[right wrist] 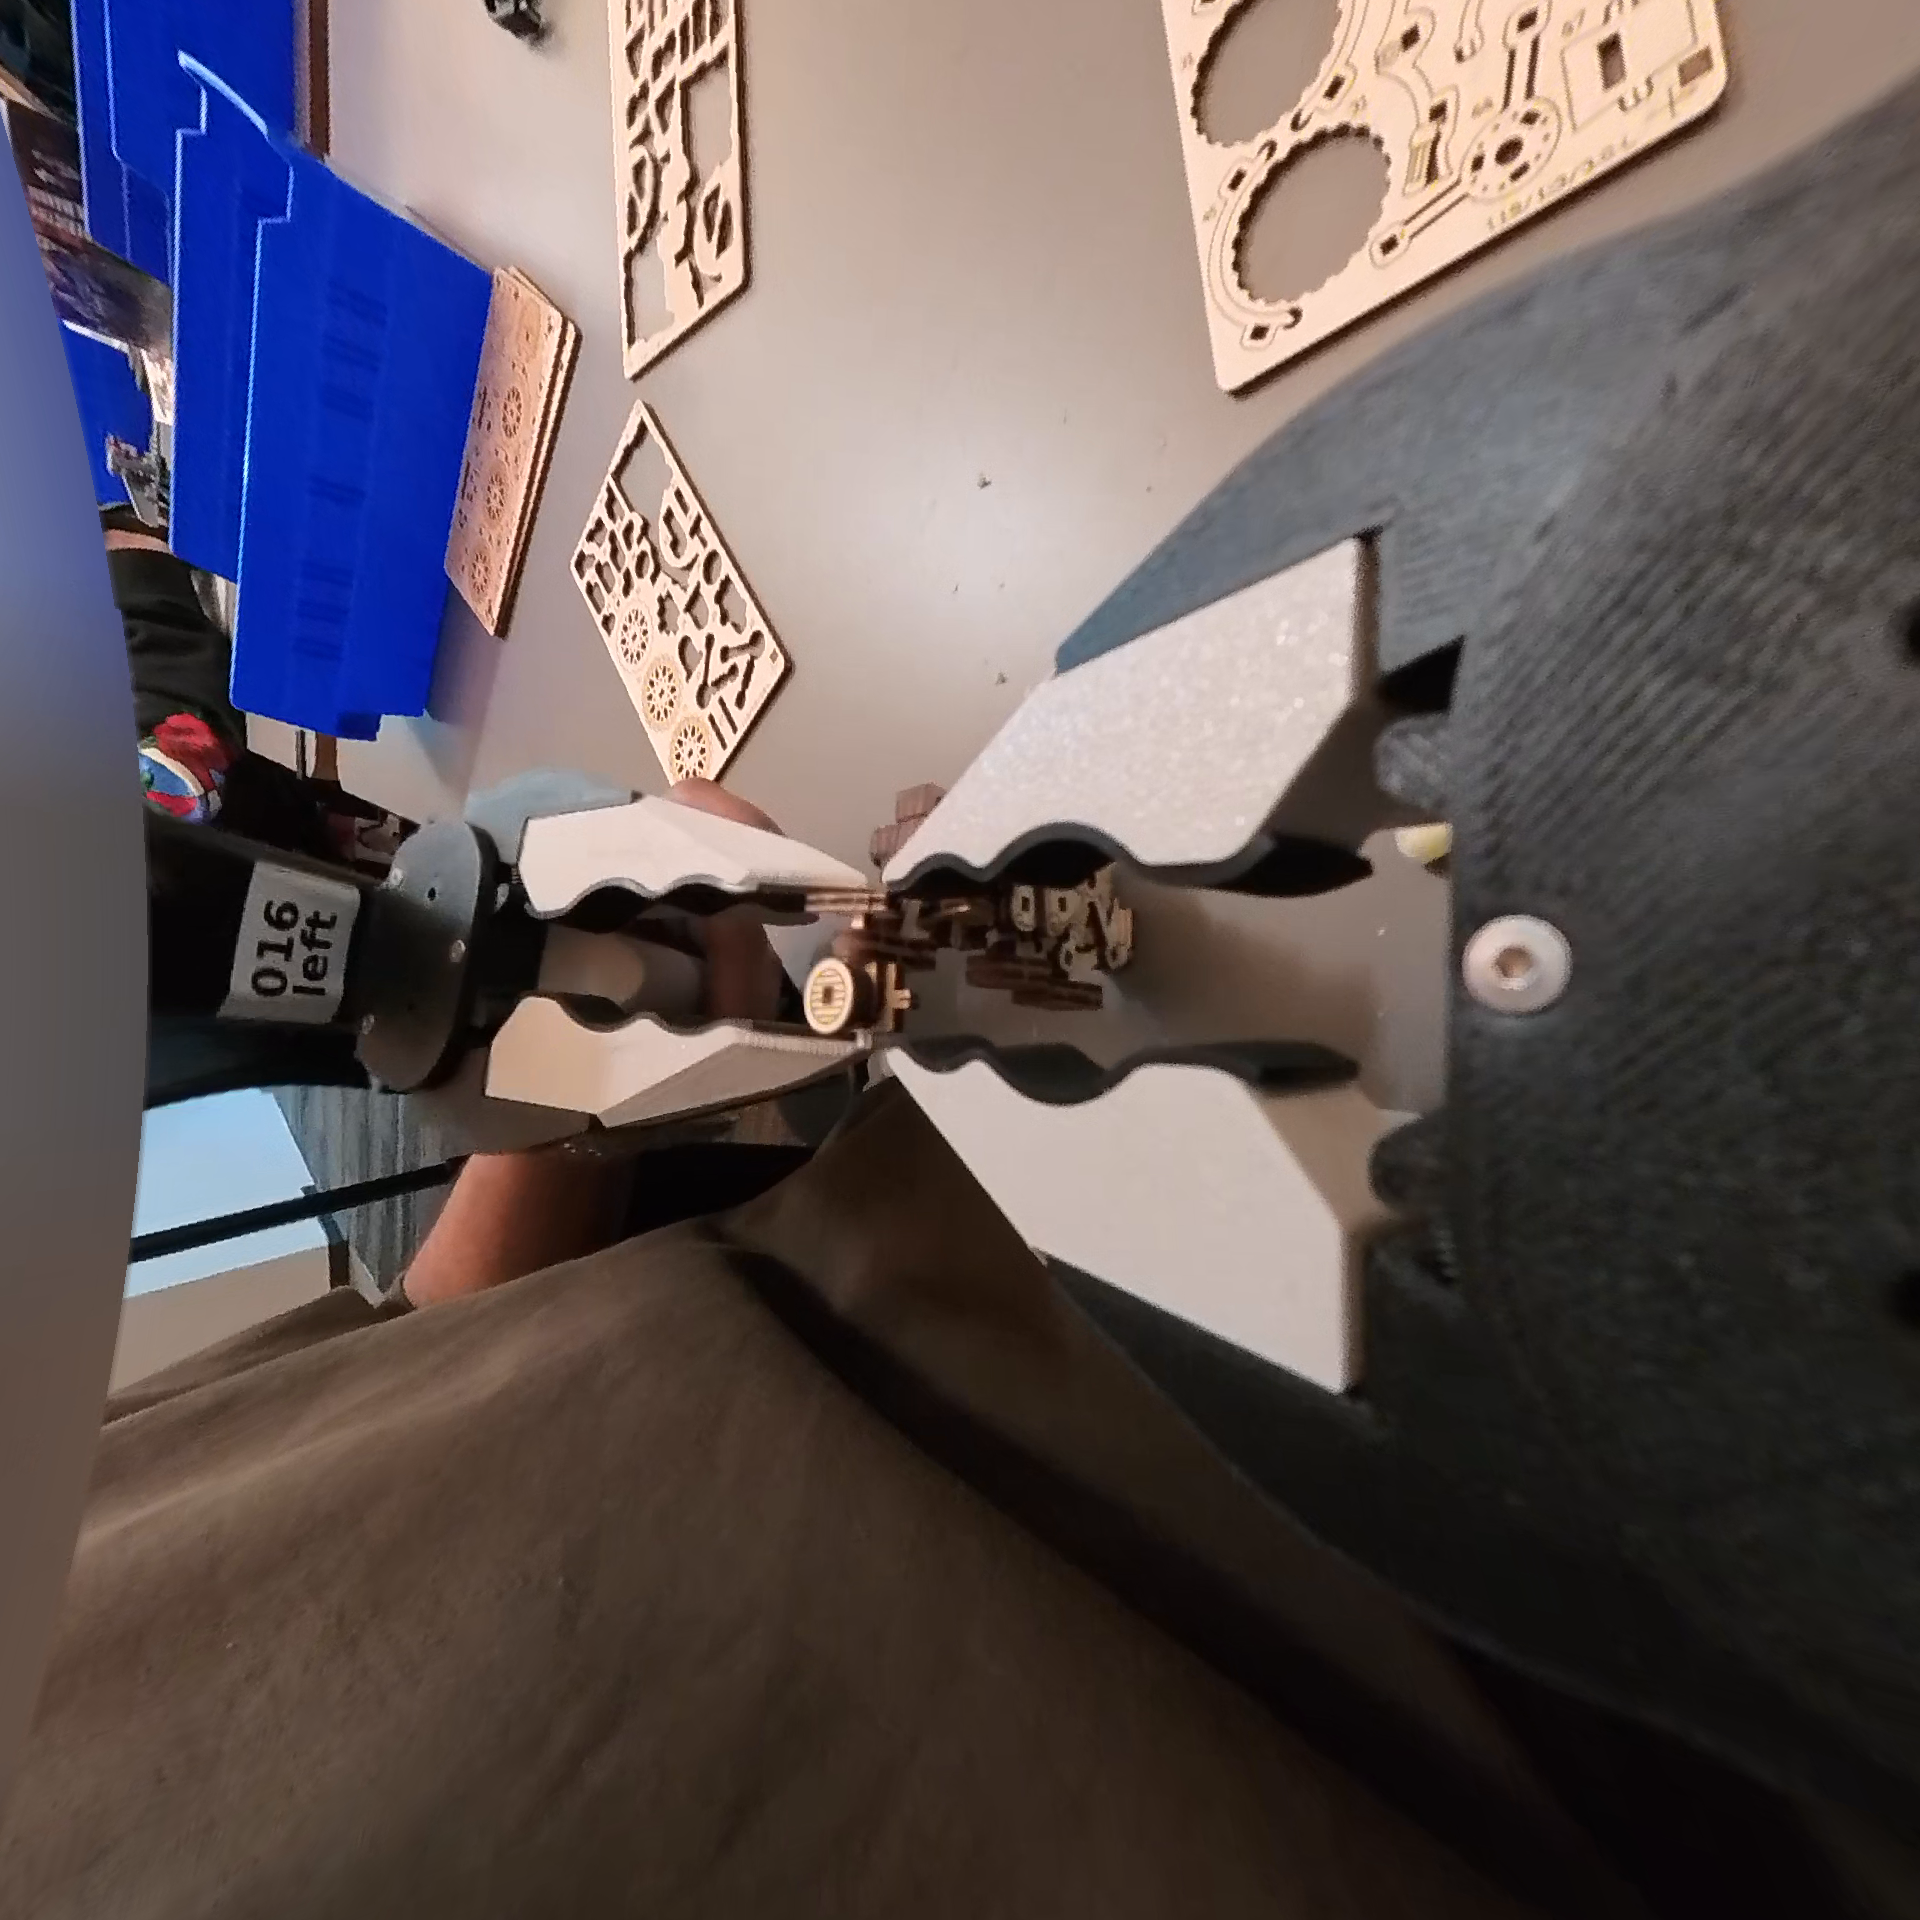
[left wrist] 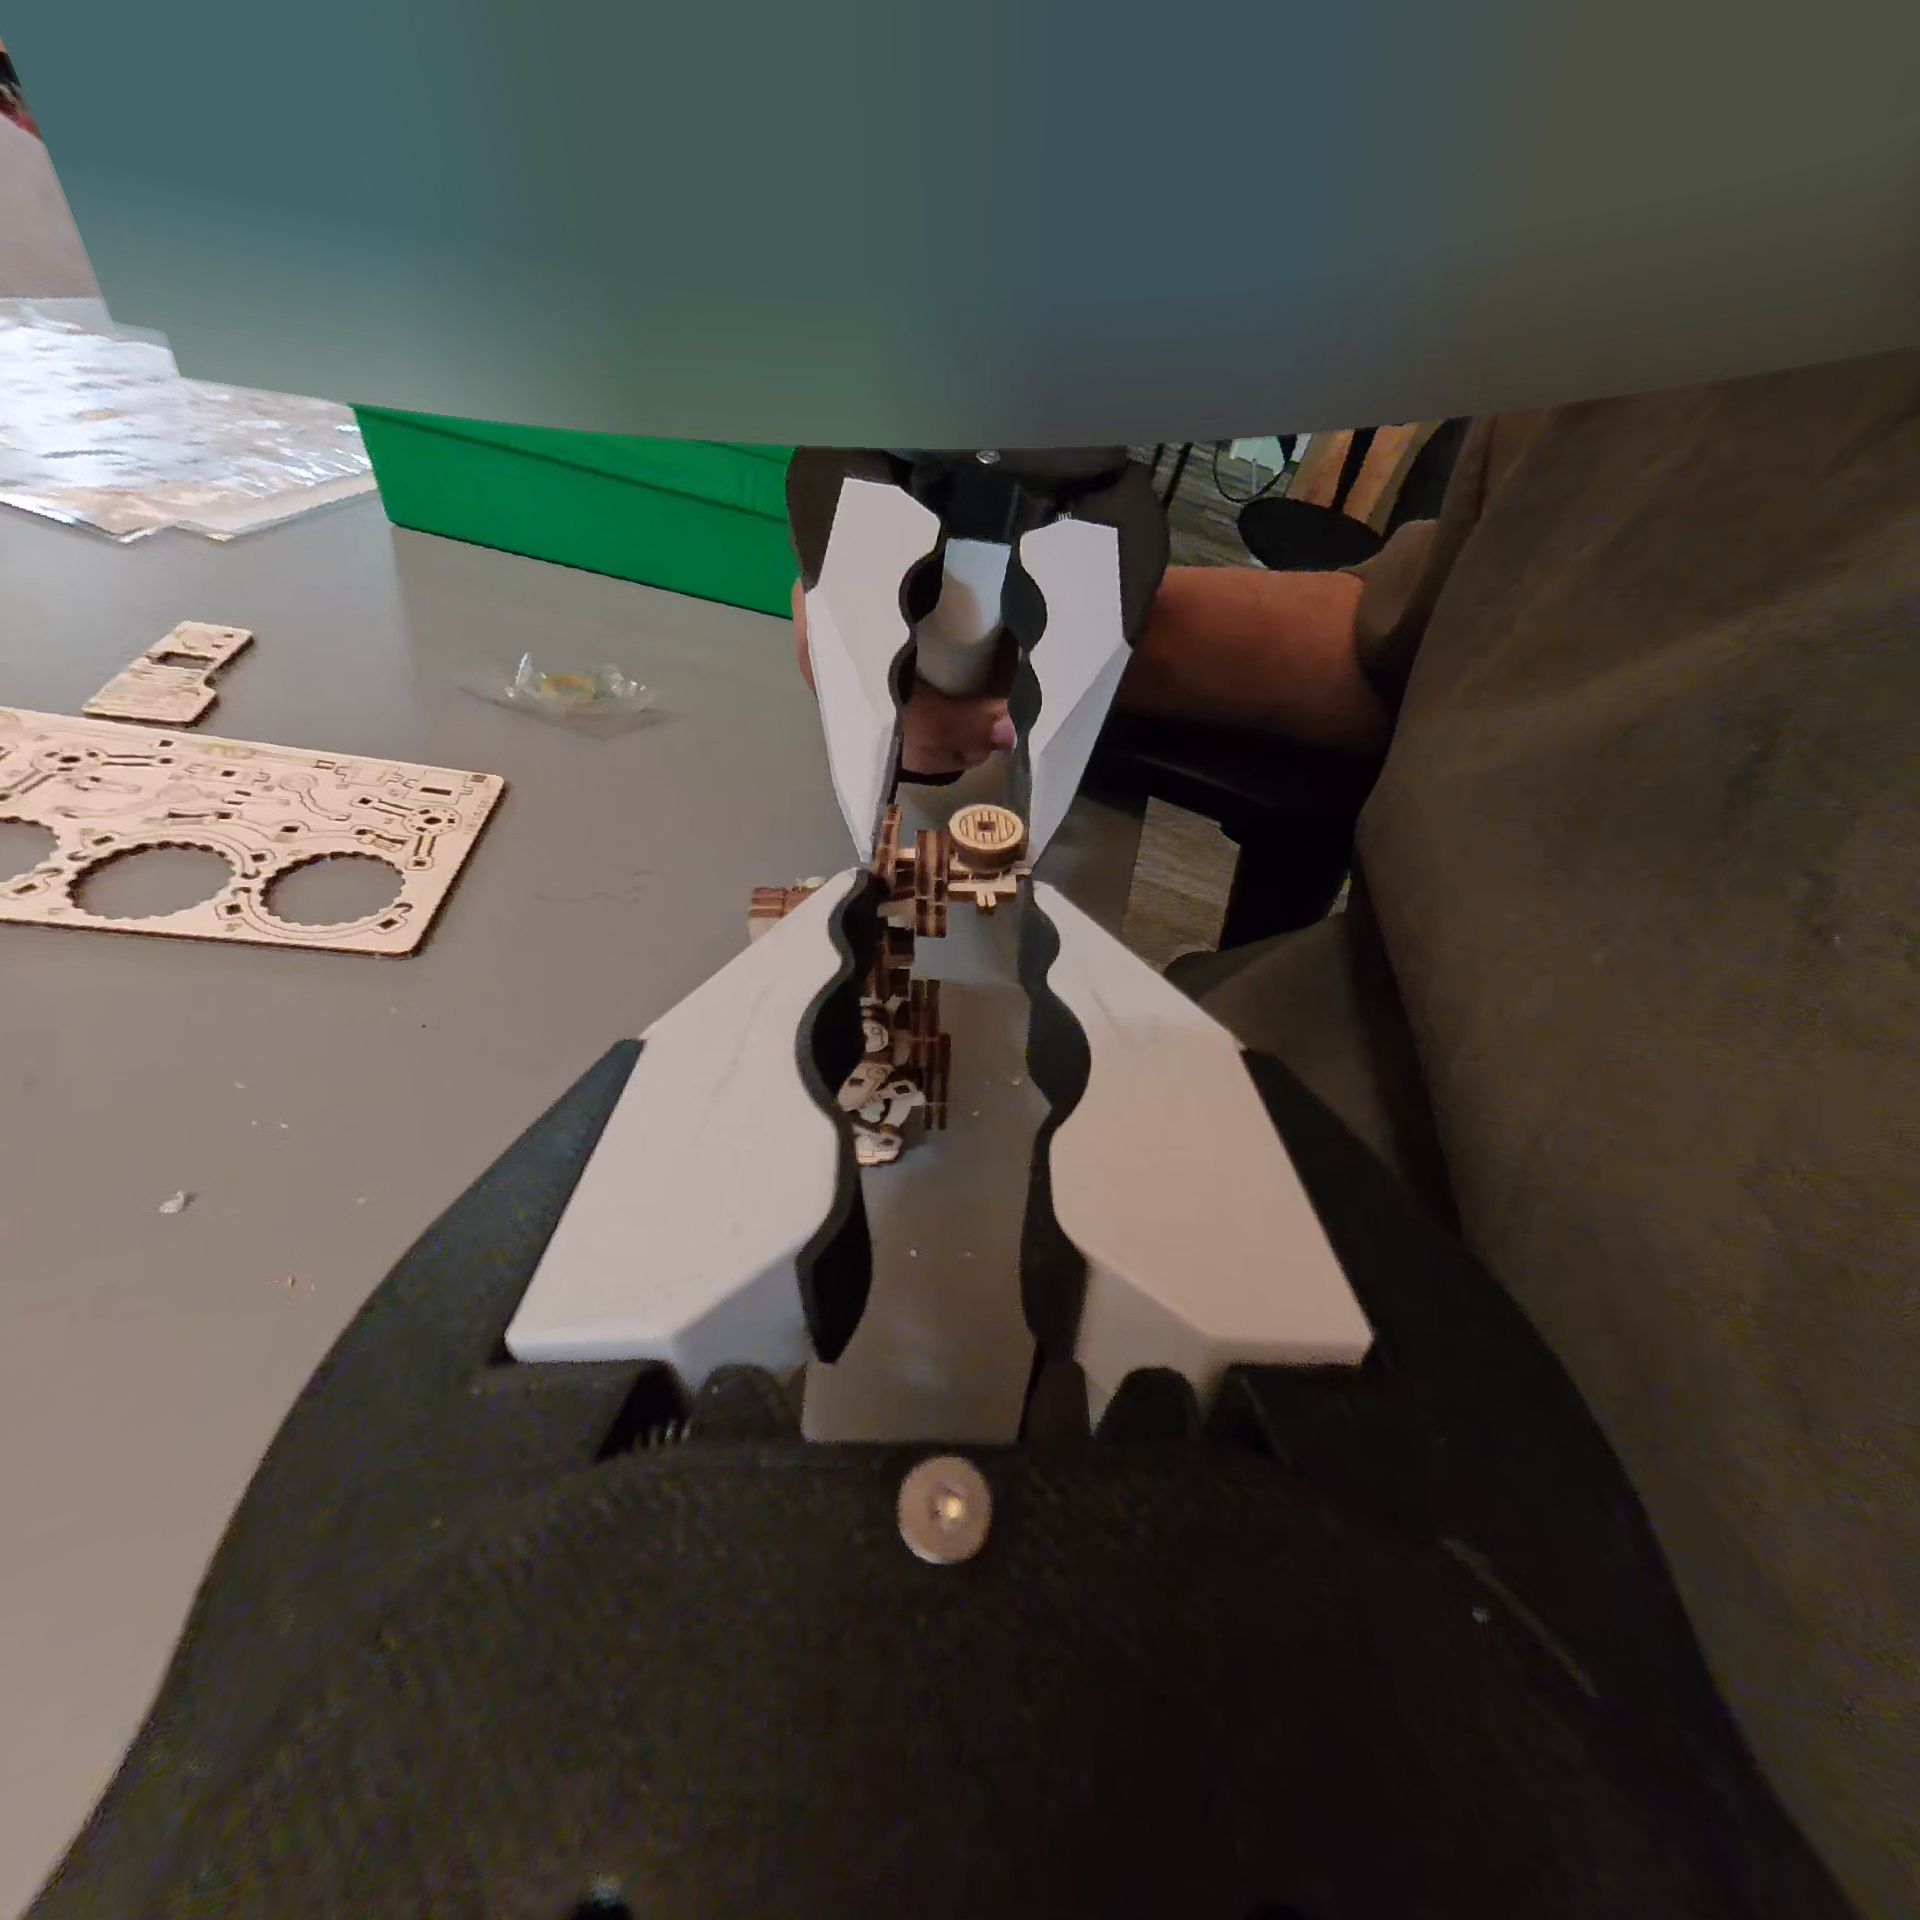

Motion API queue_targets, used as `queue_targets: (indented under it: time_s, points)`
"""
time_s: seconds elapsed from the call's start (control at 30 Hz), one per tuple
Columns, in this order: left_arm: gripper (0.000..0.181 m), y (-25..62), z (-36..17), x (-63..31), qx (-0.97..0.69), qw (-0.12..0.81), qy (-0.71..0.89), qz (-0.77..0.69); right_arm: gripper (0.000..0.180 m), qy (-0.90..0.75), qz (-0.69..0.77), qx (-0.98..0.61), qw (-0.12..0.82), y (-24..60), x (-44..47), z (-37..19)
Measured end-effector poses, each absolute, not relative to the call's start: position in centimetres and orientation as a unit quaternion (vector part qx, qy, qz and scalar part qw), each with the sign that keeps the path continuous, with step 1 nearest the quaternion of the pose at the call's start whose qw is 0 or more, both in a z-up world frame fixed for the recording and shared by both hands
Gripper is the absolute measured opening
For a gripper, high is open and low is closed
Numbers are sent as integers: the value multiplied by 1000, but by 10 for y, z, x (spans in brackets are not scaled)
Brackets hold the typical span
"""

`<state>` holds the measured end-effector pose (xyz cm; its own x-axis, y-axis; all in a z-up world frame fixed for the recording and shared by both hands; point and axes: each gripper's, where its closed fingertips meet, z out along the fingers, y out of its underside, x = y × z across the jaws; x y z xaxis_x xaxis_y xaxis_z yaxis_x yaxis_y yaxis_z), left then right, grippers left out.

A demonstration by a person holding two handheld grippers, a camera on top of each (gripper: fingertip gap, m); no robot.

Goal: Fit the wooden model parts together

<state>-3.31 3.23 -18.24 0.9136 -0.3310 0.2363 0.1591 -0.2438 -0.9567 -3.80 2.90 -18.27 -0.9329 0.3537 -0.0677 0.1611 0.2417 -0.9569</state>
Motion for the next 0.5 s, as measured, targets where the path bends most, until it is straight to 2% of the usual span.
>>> queue_targets:
  time_s: [0.17,0.3,0.5]
  points:
    - [33,32,-182,-38,-762,623,52,-168,23,-780,597,-170,77,29,-39,-182]
    - [25,31,-179,-37,-756,632,62,-157,23,-777,599,-177,74,29,-41,-182]
    - [24,31,-179,-38,-753,633,60,-167,23,-776,600,-180,72,29,-41,-182]
